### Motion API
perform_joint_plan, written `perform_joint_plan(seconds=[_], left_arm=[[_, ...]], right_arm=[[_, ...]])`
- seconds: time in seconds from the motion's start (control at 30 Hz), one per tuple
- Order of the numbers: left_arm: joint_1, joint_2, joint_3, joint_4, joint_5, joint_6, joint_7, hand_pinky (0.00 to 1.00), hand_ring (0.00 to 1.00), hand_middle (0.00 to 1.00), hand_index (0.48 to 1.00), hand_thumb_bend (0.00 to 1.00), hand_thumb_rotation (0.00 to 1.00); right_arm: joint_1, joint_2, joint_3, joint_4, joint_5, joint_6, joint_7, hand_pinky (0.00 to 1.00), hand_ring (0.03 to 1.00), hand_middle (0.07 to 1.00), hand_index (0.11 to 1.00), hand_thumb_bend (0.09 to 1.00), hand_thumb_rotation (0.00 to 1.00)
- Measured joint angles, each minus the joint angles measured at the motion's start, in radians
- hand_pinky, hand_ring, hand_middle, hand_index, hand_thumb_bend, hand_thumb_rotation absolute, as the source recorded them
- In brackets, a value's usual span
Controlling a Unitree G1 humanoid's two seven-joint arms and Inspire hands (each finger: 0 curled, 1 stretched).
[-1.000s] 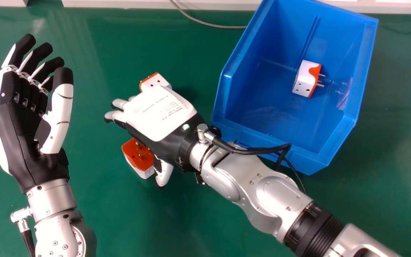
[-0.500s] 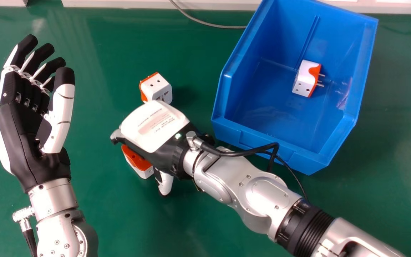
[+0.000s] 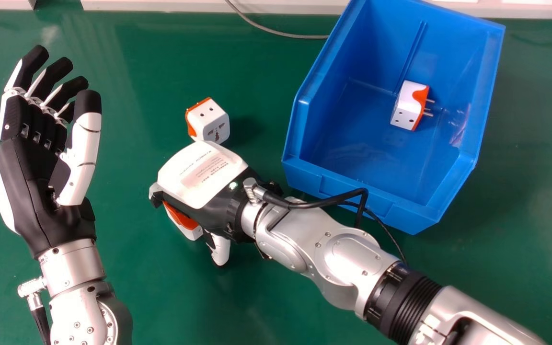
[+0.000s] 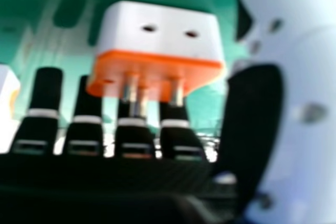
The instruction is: Pick all objects and put in blue box
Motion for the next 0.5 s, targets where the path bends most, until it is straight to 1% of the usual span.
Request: perform_joint_plan(seconds=[0.03, 0.07, 0.1, 0.13, 0.17, 0.23, 0.3, 0.33, 0.37, 0.4, 0.47, 0.5], left_arm=[[0.000, 0.000, 0.000, 0.000, 0.001, -0.002, 0.000, 0.66, 0.71, 0.77, 0.793, 0.66, 0.40], [0.000, 0.000, 0.000, 0.000, 0.001, -0.004, 0.001, 0.66, 0.71, 0.77, 0.793, 0.66, 0.40], [0.000, 0.000, 0.000, 0.000, 0.002, -0.005, 0.002, 0.65, 0.71, 0.77, 0.792, 0.66, 0.40], [0.000, 0.000, 0.000, 0.000, 0.002, -0.005, 0.002, 0.65, 0.71, 0.77, 0.792, 0.66, 0.40], [0.000, 0.000, 0.000, 0.000, 0.002, -0.005, 0.002, 0.65, 0.71, 0.76, 0.790, 0.66, 0.41], [0.000, 0.000, 0.001, 0.000, 0.001, -0.005, 0.001, 0.65, 0.71, 0.76, 0.790, 0.66, 0.41], [0.000, 0.000, 0.000, 0.000, 0.000, -0.005, 0.000, 0.65, 0.71, 0.77, 0.791, 0.66, 0.40], [0.000, 0.000, 0.000, 0.000, 0.000, -0.005, 0.000, 0.65, 0.71, 0.77, 0.791, 0.66, 0.40], [0.000, 0.000, 0.000, 0.000, 0.000, -0.005, 0.000, 0.65, 0.71, 0.77, 0.792, 0.66, 0.40], [0.000, 0.000, 0.000, 0.000, -0.001, -0.005, -0.001, 0.65, 0.71, 0.77, 0.792, 0.66, 0.40], [0.000, 0.000, 0.000, 0.000, -0.007, -0.006, -0.002, 0.66, 0.71, 0.77, 0.794, 0.66, 0.40], [0.000, 0.000, 0.000, 0.000, -0.008, -0.007, -0.002, 0.66, 0.71, 0.77, 0.794, 0.66, 0.40]], right_arm=[[0.000, 0.000, 0.000, 0.003, 0.000, -0.002, -0.009, 0.61, 0.697, 0.702, 0.676, 0.684, 0.02], [0.001, 0.000, 0.000, 0.005, 0.002, -0.004, -0.017, 0.61, 0.697, 0.702, 0.676, 0.684, 0.02], [0.001, 0.000, 0.000, 0.007, 0.007, -0.008, -0.022, 0.57, 0.646, 0.648, 0.640, 0.654, 0.02], [0.001, 0.002, 0.000, 0.011, 0.018, -0.015, -0.026, 0.57, 0.646, 0.648, 0.640, 0.654, 0.02], [0.001, 0.002, 0.000, 0.016, 0.022, -0.024, -0.029, 0.52, 0.600, 0.604, 0.611, 0.629, 0.01], [0.001, 0.002, -0.005, 0.026, 0.027, -0.039, -0.038, 0.52, 0.600, 0.604, 0.611, 0.629, 0.01], [0.001, -0.002, -0.011, 0.033, 0.037, -0.054, -0.045, 0.44, 0.523, 0.551, 0.568, 0.594, 0.01], [0.001, -0.004, -0.013, 0.036, 0.041, -0.062, -0.051, 0.44, 0.523, 0.551, 0.568, 0.594, 0.01], [0.001, -0.006, -0.014, 0.039, 0.045, -0.068, -0.058, 0.41, 0.492, 0.537, 0.552, 0.582, 0.01], [0.001, -0.006, -0.015, 0.044, 0.051, -0.074, -0.062, 0.41, 0.492, 0.537, 0.552, 0.582, 0.01], [0.001, -0.008, -0.018, 0.051, 0.064, -0.091, -0.071, 0.36, 0.436, 0.515, 0.528, 0.564, 0.00], [0.001, -0.008, -0.019, 0.057, 0.066, -0.097, -0.076, 0.36, 0.436, 0.515, 0.528, 0.564, 0.00]])
